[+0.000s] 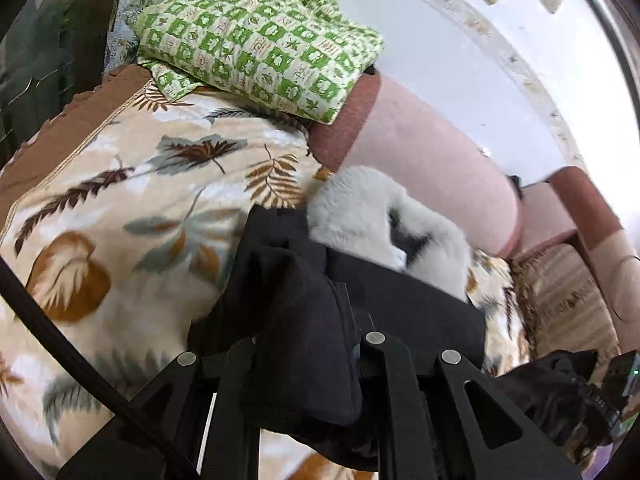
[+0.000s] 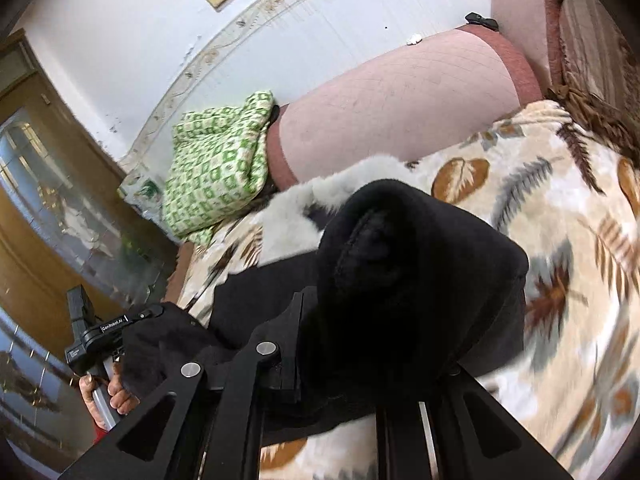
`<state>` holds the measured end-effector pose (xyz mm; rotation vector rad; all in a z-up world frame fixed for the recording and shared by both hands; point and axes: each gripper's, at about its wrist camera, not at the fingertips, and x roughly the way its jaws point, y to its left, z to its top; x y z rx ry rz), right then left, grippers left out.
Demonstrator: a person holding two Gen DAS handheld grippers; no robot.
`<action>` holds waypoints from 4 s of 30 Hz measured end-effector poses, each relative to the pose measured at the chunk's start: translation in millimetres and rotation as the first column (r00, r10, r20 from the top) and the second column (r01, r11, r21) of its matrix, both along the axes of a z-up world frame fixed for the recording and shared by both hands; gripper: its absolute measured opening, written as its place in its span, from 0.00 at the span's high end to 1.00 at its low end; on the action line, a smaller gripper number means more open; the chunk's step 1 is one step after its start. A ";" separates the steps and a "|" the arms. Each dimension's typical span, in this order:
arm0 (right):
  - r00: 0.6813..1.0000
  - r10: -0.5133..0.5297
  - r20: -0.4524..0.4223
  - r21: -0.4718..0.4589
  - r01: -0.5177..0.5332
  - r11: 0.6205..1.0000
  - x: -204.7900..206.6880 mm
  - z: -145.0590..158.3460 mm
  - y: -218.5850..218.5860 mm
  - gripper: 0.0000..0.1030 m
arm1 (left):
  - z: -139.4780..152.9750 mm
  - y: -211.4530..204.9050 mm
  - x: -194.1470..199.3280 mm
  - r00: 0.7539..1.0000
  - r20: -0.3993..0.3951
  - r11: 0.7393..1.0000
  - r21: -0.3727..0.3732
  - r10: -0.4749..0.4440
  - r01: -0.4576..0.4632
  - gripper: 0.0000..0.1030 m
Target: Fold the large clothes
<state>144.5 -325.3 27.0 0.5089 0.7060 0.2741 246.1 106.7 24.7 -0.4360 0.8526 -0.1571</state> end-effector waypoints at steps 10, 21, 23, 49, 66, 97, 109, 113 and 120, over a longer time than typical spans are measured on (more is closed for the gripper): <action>0.980 -0.120 -0.159 0.016 0.124 0.992 155.4 -52.7 -27.7 0.85 | -59.6 -22.6 146.0 0.984 -0.168 0.998 0.039 0.061 -0.056 0.83; 0.960 -0.123 -0.253 0.023 0.133 0.991 196.6 -111.4 -28.9 0.84 | -49.0 -24.6 139.9 0.999 -0.050 1.000 -0.004 0.007 -0.008 0.37; 0.962 -0.114 -0.249 -0.005 0.117 0.993 195.7 -102.8 -26.3 0.82 | -27.6 -21.5 120.6 0.999 0.032 1.000 0.005 0.029 -0.029 0.30; 0.993 -0.093 -0.073 -0.366 0.060 0.929 96.7 -31.6 58.7 0.70 | -53.8 52.9 -31.1 0.939 0.116 0.934 0.113 0.325 -0.338 0.16; 0.941 -0.308 -0.139 -0.657 0.145 0.740 271.3 -121.2 119.1 0.73 | -69.9 42.2 -5.4 0.953 0.064 0.918 0.257 0.295 -0.301 0.16; 0.987 -0.157 0.012 -0.583 0.135 0.801 224.1 -80.5 186.8 0.43 | -90.5 59.9 6.9 0.935 -0.082 0.915 0.249 0.346 -0.317 0.16; 0.977 0.212 -0.029 -0.607 -0.185 0.773 247.2 -91.3 336.3 0.62 | -85.8 65.8 -1.0 0.930 -0.070 0.915 0.218 0.361 -0.339 0.16; 0.974 0.162 -0.156 -0.672 -0.225 0.706 298.8 -128.0 355.5 0.61 | -83.7 65.3 0.3 0.932 -0.058 0.915 0.222 0.358 -0.338 0.16; 0.985 0.158 -0.075 -0.629 -0.170 0.759 275.2 -102.6 338.7 0.61 | -89.2 54.0 4.3 0.940 -0.068 0.920 0.241 0.334 -0.309 0.16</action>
